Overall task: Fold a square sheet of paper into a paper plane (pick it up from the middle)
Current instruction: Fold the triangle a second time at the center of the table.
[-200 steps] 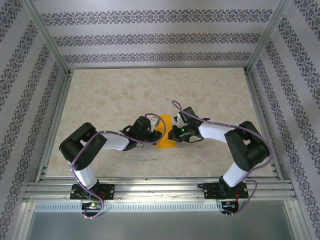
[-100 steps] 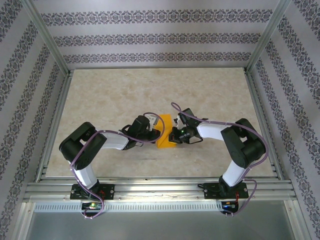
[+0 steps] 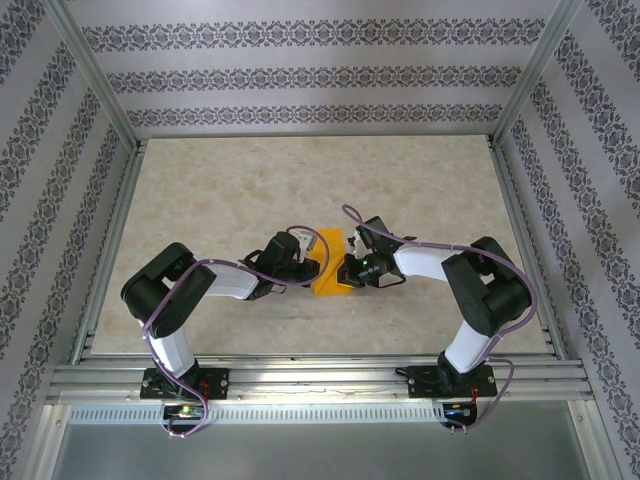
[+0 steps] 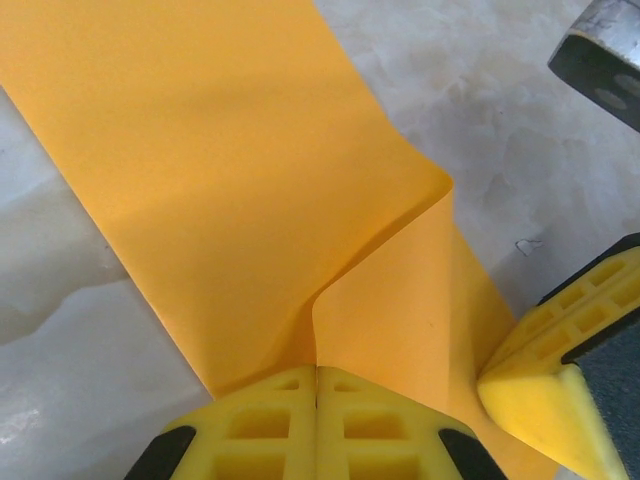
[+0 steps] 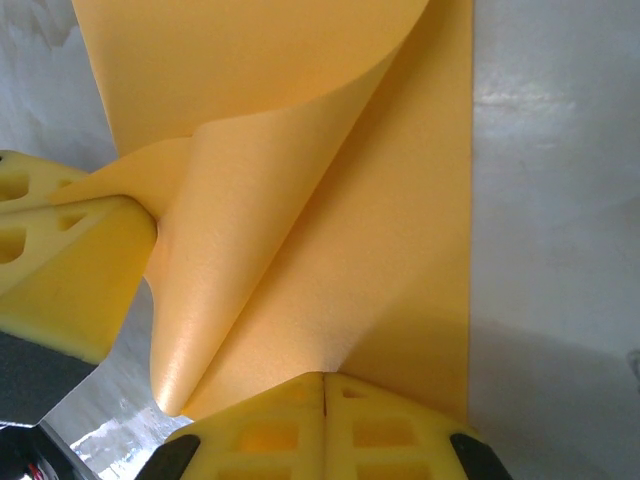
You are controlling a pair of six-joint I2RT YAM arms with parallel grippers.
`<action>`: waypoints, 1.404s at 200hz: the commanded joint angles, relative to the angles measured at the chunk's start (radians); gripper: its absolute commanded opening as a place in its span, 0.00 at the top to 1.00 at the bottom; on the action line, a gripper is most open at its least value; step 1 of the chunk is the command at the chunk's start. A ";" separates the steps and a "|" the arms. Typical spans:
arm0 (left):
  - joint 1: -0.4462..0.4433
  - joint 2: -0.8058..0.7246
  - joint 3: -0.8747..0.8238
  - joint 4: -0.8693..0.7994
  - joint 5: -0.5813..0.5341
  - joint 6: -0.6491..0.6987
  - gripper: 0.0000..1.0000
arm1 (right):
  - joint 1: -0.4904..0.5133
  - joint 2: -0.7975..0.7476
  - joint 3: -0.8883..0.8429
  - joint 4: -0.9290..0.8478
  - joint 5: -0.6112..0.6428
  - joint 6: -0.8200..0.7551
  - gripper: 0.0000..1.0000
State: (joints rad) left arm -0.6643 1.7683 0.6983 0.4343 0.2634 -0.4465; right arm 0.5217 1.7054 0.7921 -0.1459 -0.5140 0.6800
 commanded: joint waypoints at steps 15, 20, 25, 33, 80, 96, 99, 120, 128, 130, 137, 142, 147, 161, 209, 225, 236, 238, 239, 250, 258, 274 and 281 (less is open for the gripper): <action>0.015 0.017 0.028 0.002 -0.018 0.028 1.00 | 0.007 0.023 -0.005 -0.058 0.035 -0.012 1.00; 0.015 0.018 0.031 -0.004 -0.019 0.027 1.00 | 0.008 0.025 -0.005 -0.058 0.035 -0.013 1.00; 0.015 0.018 0.032 -0.004 -0.020 0.027 1.00 | 0.008 0.026 -0.004 -0.059 0.035 -0.013 1.00; 0.015 0.017 0.031 -0.003 -0.020 0.028 1.00 | 0.008 0.027 -0.003 -0.060 0.034 -0.014 1.00; 0.015 0.022 0.029 -0.006 -0.017 0.030 1.00 | 0.008 0.028 0.001 -0.064 0.034 -0.014 1.00; 0.015 0.030 0.025 0.007 -0.013 0.030 1.00 | 0.008 0.028 0.000 -0.061 0.031 -0.013 1.00; 0.015 0.032 0.025 0.007 -0.012 0.030 1.00 | 0.008 0.028 -0.001 -0.060 0.031 -0.013 1.00; 0.015 0.044 0.031 0.005 -0.011 0.030 1.00 | 0.008 0.028 0.002 -0.065 0.032 -0.016 1.00; 0.015 0.048 0.032 0.009 -0.009 0.028 1.00 | 0.008 0.028 0.002 -0.066 0.031 -0.016 1.00; 0.015 0.049 0.032 0.009 -0.010 0.028 1.00 | 0.008 0.028 0.002 -0.066 0.031 -0.016 1.00; 0.015 0.054 0.032 0.009 -0.012 0.027 1.00 | 0.008 0.028 0.002 -0.066 0.031 -0.016 1.00; 0.015 0.056 0.032 0.007 -0.010 0.028 1.00 | 0.007 0.028 0.002 -0.065 0.031 -0.016 1.00; 0.015 0.057 0.035 0.003 -0.010 0.027 1.00 | 0.008 0.028 0.002 -0.066 0.031 -0.016 1.00; 0.015 0.057 0.027 0.008 -0.009 0.025 1.00 | 0.008 0.026 0.002 -0.067 0.032 -0.016 1.00; 0.017 0.055 0.006 0.013 -0.011 0.012 1.00 | 0.006 0.022 0.004 -0.060 0.034 -0.010 1.00; 0.017 0.055 0.009 0.003 -0.012 0.015 1.00 | 0.003 0.004 0.002 -0.028 0.014 0.009 1.00; 0.017 0.055 0.009 0.002 -0.008 0.017 1.00 | -0.001 -0.022 -0.006 0.007 0.006 0.038 1.00; 0.017 0.055 0.008 0.002 -0.008 0.017 1.00 | -0.003 -0.029 -0.009 0.017 0.002 0.044 1.00; 0.017 0.056 0.008 0.001 -0.008 0.017 1.00 | -0.004 -0.031 -0.010 0.022 0.000 0.047 1.00; 0.017 0.054 0.009 0.002 -0.006 0.017 1.00 | -0.014 -0.060 -0.029 0.088 -0.026 0.095 1.00; 0.017 0.056 0.007 0.003 -0.004 0.017 1.00 | -0.022 -0.075 -0.049 0.163 -0.064 0.144 1.00; 0.017 0.055 0.007 0.000 -0.001 0.016 1.00 | -0.024 -0.059 -0.068 0.315 -0.125 0.249 1.00; 0.017 0.055 0.007 0.003 -0.001 0.018 1.00 | -0.019 -0.041 -0.062 0.351 -0.137 0.283 1.00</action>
State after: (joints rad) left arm -0.6590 1.8023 0.7181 0.4500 0.2546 -0.4450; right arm 0.5060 1.6596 0.7448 -0.0071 -0.5648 0.7994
